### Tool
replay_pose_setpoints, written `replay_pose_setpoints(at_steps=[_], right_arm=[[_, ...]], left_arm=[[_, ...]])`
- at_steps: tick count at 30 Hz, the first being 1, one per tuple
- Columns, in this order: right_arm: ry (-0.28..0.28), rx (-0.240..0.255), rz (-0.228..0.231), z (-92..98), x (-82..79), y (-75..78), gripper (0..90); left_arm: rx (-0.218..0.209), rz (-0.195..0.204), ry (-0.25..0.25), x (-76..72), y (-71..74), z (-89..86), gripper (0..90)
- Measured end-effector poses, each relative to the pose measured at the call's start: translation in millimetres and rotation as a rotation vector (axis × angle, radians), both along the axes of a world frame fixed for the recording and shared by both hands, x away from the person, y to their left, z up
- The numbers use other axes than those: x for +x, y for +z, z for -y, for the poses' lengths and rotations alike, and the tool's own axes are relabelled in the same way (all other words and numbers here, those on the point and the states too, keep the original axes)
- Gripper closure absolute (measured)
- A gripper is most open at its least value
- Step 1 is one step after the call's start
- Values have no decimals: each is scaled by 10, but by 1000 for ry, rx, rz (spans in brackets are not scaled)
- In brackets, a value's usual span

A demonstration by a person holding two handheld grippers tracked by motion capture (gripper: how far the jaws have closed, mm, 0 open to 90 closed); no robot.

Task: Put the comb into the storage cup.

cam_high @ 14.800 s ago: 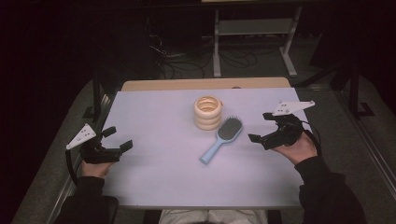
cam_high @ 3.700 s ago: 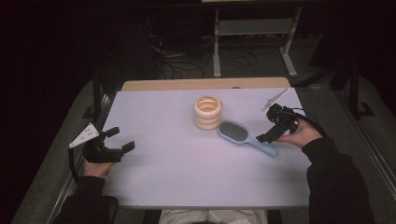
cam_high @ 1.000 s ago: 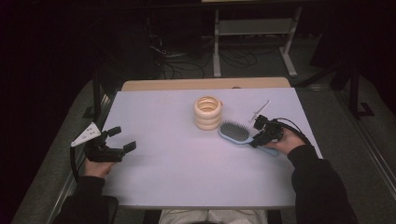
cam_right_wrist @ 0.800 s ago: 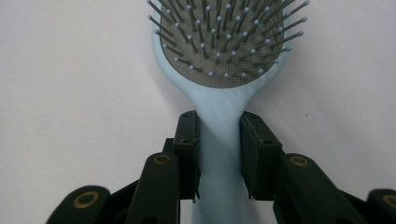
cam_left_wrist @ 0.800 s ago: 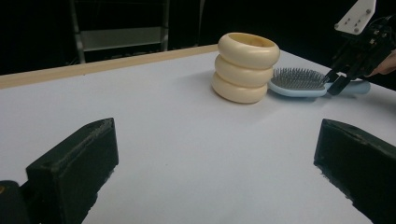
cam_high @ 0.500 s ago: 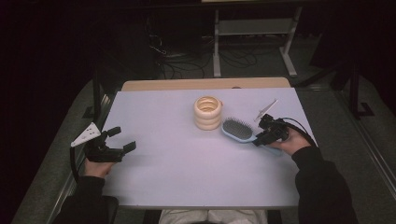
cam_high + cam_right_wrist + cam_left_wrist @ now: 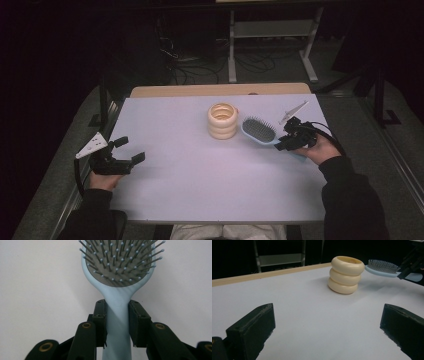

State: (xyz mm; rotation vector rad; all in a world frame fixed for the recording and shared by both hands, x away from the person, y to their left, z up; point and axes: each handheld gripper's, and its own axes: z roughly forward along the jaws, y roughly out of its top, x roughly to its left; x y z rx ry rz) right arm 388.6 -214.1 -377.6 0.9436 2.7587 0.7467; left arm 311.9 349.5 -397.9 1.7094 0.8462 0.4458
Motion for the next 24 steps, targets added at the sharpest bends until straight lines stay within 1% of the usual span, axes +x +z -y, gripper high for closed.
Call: replay_pose_setpoints(at_steps=[4,11,19,24], right_arm=[[6,3,19,-26,-5,81,685],[14,5,43,-75,-11,177,685],[23,18,80,-94,-47,344,685],[32,20,100,-121,-58,454,685]], left_arm=[[2,0,2,0,3,6,0],[-9,1,8,0,20,2,0],[-3,-2,5,11,30,18,0],[9,-1,-2,19,48,36,0]])
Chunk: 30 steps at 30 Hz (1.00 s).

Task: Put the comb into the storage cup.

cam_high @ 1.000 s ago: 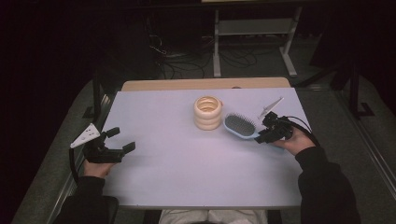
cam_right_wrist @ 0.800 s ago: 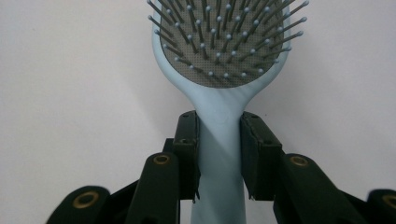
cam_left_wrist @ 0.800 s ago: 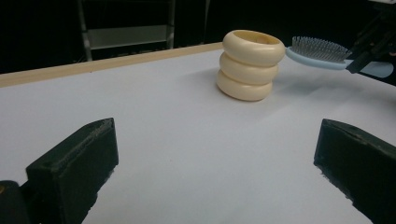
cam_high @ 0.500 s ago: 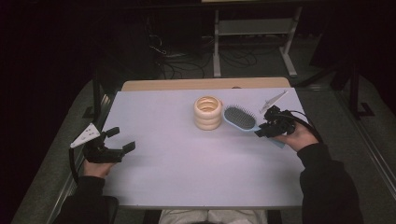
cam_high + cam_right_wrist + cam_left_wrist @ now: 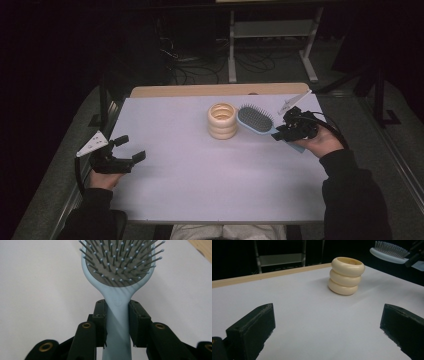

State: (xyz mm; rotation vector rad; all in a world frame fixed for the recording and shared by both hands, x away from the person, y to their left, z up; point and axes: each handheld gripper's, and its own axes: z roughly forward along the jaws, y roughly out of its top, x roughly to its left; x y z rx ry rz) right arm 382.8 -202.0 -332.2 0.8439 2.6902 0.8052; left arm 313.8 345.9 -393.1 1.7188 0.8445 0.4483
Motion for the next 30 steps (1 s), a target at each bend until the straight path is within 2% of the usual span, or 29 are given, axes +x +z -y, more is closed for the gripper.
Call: replay_pose_setpoints(at_steps=[11,22,30], right_arm=[[31,-15,50,-129,-36,199,685],[56,-13,76,-291,-45,341,685],[92,-13,104,-444,-68,452,685]], left_arm=[[0,-1,-37,13,114,63,0],[42,-20,-55,98,201,148,0],[52,-32,-89,172,274,279,0]])
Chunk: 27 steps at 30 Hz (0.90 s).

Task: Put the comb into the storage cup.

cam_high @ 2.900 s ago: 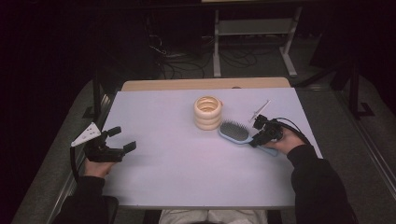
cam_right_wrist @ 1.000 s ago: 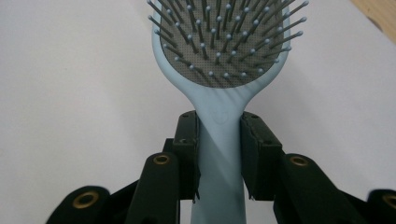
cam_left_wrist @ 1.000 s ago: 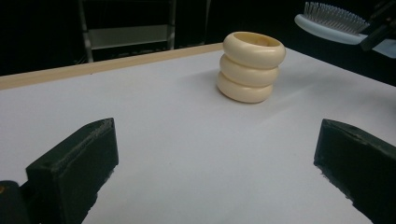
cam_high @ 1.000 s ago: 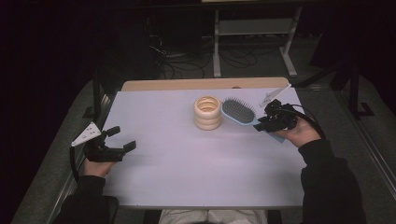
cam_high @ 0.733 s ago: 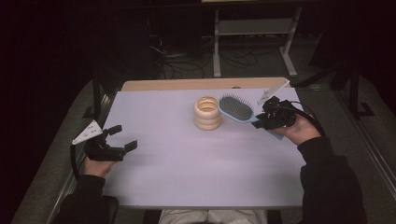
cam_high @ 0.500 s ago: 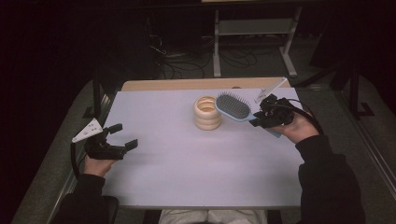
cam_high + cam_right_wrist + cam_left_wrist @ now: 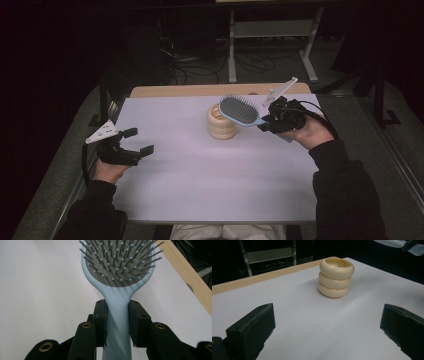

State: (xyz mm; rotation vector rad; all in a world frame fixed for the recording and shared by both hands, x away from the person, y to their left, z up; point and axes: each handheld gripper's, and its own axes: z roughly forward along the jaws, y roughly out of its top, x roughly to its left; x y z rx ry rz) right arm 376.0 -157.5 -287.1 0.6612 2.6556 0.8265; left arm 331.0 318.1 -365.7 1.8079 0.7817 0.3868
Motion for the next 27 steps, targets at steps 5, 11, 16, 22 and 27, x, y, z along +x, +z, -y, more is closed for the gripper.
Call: replay_pose_setpoints(at_steps=[5,11,16,22,27], right_arm=[[13,12,17,-65,-7,58,685],[28,16,32,-128,-19,131,685],[38,24,42,-179,-21,180,684],[50,23,46,-253,-12,198,685],[59,26,50,-320,1,206,685]], left_arm=[[6,0,-23,40,56,91,0],[11,-6,-37,98,98,184,0],[12,-11,-54,134,133,260,0],[-2,-15,-64,166,166,330,0],[-39,-22,-67,214,212,391,0]])
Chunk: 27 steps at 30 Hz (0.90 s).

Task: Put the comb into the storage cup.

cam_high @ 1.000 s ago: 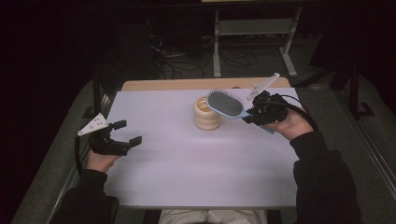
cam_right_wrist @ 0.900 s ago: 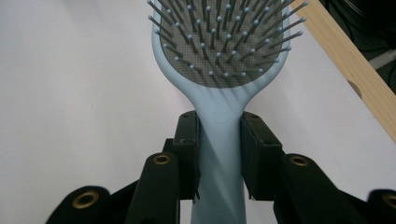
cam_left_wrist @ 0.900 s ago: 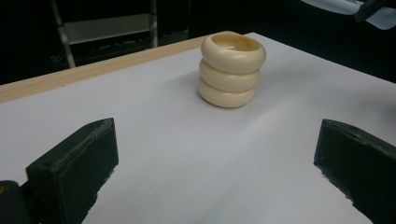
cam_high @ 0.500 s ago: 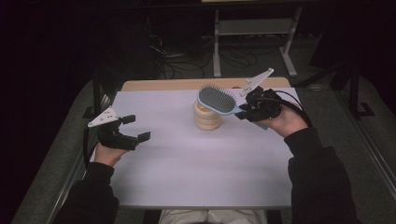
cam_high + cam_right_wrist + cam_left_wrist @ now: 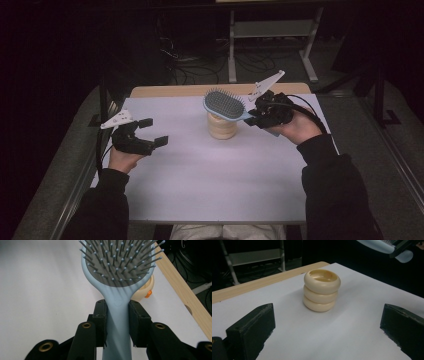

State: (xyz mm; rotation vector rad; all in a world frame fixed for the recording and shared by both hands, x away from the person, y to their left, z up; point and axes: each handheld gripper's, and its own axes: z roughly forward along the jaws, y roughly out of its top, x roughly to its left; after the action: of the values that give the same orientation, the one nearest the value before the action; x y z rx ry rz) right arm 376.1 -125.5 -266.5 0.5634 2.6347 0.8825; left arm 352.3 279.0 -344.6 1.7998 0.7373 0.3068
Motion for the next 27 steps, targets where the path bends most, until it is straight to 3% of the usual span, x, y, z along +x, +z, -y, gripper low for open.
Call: replay_pose_setpoints(at_steps=[19,27], right_arm=[[39,21,18,-254,22,36,685],[58,20,13,-353,43,-2,684]], left_arm=[[-35,-26,-48,173,120,413,0],[-49,-61,-60,258,132,575,0]])
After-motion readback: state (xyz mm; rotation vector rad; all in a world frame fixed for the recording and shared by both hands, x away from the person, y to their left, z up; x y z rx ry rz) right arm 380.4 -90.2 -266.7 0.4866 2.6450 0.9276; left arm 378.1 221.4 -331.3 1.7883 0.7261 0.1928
